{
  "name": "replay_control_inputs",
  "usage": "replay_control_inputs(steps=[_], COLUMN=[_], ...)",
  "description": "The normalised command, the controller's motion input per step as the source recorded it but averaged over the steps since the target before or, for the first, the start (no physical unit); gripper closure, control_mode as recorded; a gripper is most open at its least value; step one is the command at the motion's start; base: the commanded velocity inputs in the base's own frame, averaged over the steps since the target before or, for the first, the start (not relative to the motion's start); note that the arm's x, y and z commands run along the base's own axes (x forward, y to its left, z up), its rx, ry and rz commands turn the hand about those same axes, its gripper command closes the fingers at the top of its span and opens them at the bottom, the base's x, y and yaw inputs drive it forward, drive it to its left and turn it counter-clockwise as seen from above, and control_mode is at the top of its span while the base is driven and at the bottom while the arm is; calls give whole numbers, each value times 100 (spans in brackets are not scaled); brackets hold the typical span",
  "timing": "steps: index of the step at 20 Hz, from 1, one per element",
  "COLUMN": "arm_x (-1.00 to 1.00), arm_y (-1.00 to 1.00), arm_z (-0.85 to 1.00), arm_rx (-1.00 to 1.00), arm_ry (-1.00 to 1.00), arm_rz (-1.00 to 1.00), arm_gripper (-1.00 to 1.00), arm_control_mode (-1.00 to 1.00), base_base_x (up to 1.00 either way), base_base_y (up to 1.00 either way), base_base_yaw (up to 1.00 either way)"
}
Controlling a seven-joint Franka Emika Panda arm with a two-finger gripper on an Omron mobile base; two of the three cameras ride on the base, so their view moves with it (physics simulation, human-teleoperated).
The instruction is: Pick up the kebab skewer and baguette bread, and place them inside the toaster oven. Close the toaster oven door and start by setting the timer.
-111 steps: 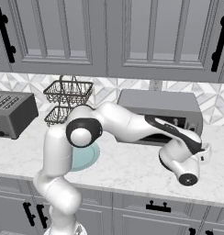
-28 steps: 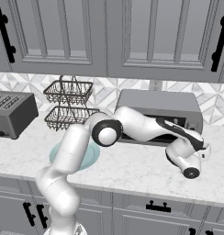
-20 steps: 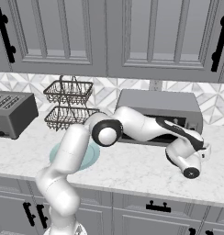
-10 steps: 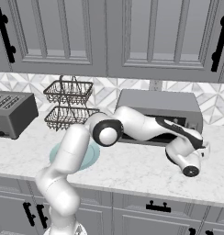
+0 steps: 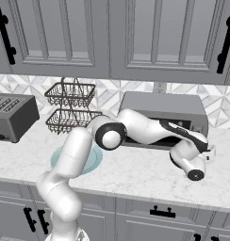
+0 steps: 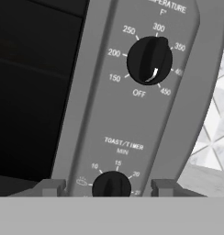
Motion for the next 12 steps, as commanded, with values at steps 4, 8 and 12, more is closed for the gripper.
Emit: replay_control_inputs(steps=[4,8,12], arm_x=[-2,-14,-24], arm_y=[0,-1,-6], arm_z=[0,0,0], arm_rx=[0,0,0], arm_ry=[0,0,0], arm_rz=[0,0,1], arm_gripper=[100,100,100], arm_control_mode=[-100,-100,-100], base_base_x=[0,0,0], base_base_y=[0,0,0], base_base_yaw=[0,0,0])
